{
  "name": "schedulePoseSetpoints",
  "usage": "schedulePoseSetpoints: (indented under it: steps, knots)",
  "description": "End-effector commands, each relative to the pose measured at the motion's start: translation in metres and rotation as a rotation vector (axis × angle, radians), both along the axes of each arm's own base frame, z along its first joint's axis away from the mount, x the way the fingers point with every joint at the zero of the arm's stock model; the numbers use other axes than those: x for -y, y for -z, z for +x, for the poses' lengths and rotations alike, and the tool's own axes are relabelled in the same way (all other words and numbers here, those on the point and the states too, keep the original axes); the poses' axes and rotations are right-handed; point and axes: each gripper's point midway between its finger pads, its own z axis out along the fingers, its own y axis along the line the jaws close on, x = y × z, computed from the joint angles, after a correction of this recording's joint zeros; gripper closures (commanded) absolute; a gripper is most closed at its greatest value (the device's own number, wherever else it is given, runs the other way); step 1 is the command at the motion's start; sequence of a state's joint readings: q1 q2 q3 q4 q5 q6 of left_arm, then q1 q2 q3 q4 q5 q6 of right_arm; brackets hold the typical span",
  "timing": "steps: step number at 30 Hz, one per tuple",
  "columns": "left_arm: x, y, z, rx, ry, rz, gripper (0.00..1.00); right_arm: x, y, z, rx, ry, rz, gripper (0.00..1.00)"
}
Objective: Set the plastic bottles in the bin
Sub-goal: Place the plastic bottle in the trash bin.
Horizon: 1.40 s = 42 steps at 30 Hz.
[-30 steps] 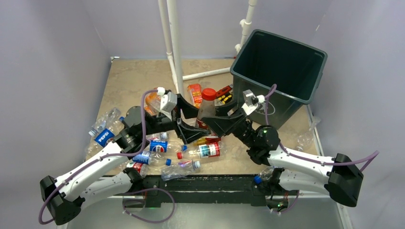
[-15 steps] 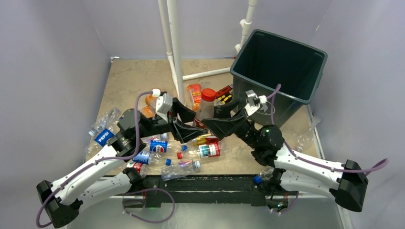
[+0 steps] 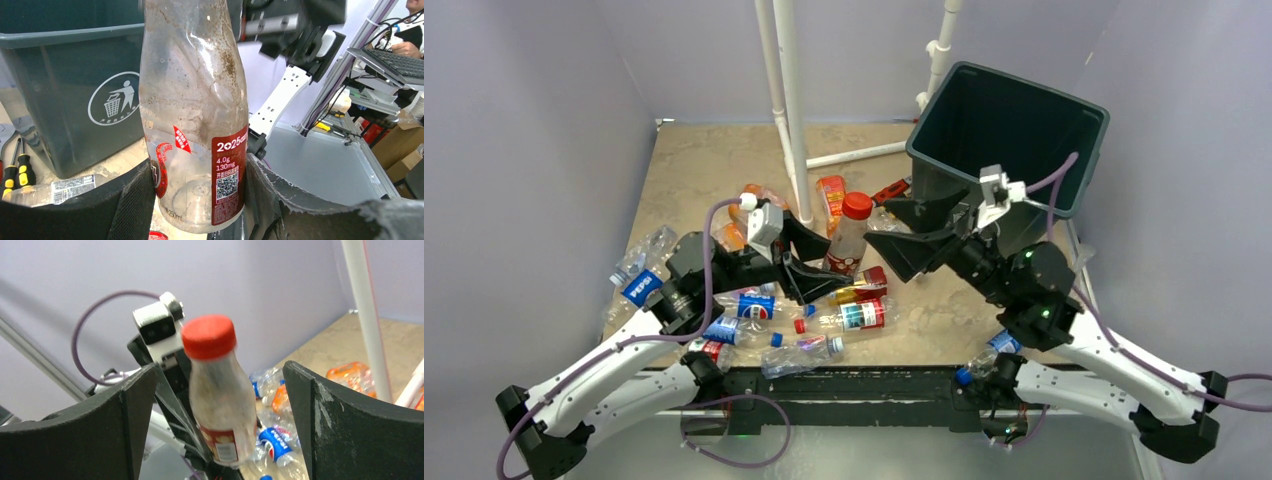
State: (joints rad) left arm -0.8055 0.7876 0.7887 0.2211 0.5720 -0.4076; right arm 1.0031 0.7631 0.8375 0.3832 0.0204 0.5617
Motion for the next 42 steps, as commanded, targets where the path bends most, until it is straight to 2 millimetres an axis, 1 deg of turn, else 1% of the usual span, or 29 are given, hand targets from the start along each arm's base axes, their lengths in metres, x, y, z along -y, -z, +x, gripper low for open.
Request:
schedulePoseSetpoints:
  steps: [1, 2, 3, 4, 7, 9, 16, 19, 21, 24, 28, 31, 36, 37, 39, 42]
  knots:
    - [-0.005, -0.002, 0.001, 0.057, -0.025, 0.021, 1.0, 0.005, -0.015, 0.008, 0.053, 0.078, -0.196, 0.01]
    - [-0.004, 0.001, 0.001, 0.054, -0.023, 0.038, 1.0, 0.002, -0.019, 0.01, 0.045, 0.078, -0.228, 0.01]
    - [-0.004, 0.003, 0.002, 0.055, -0.022, 0.049, 1.0, -0.001, -0.017, 0.014, 0.019, 0.082, -0.271, 0.01]
    - [-0.004, 0.003, 0.002, 0.056, -0.021, 0.057, 1.0, -0.003, -0.021, 0.017, 0.004, 0.09, -0.295, 0.01]
    - [-0.005, -0.001, -0.001, 0.071, -0.01, 0.055, 1.0, -0.007, -0.02, 0.029, -0.055, 0.128, -0.388, 0.02]
    - [-0.006, -0.005, -0.002, 0.082, -0.009, 0.05, 1.0, -0.009, -0.015, 0.032, -0.071, 0.13, -0.436, 0.03]
    - [-0.005, -0.003, -0.003, 0.08, -0.001, 0.057, 1.0, -0.014, -0.008, 0.019, -0.113, 0.047, -0.496, 0.03]
    - [-0.003, -0.003, -0.002, 0.075, 0.004, 0.05, 1.0, -0.015, 0.0, 0.019, -0.141, 0.044, -0.522, 0.07]
    - [-0.002, -0.004, -0.003, 0.072, 0.011, 0.044, 1.0, -0.014, 0.002, 0.018, -0.146, 0.043, -0.519, 0.12]
    - [-0.002, -0.004, -0.003, 0.071, 0.014, 0.043, 1.0, -0.011, -0.003, 0.016, -0.14, 0.043, -0.485, 0.18]
    - [-0.003, -0.004, -0.005, 0.072, 0.015, 0.042, 1.0, -0.01, -0.011, 0.014, -0.126, 0.037, -0.436, 0.19]
    - [-0.004, -0.004, -0.004, 0.071, 0.011, 0.041, 1.0, -0.01, -0.012, 0.013, -0.125, 0.038, -0.413, 0.2]
    - [-0.004, -0.005, -0.006, 0.073, 0.015, 0.038, 1.0, -0.02, -0.007, 0.013, -0.13, 0.009, -0.415, 0.23]
    - [-0.004, -0.006, -0.006, 0.072, 0.016, 0.037, 1.0, -0.021, -0.006, 0.014, -0.133, 0.006, -0.415, 0.26]
    - [-0.004, -0.005, -0.005, 0.071, 0.016, 0.037, 1.0, -0.023, -0.006, 0.015, -0.133, 0.004, -0.409, 0.34]
    - [-0.003, -0.005, -0.005, 0.068, 0.02, 0.037, 1.0, -0.023, -0.009, 0.015, -0.116, 0.005, -0.375, 0.52]
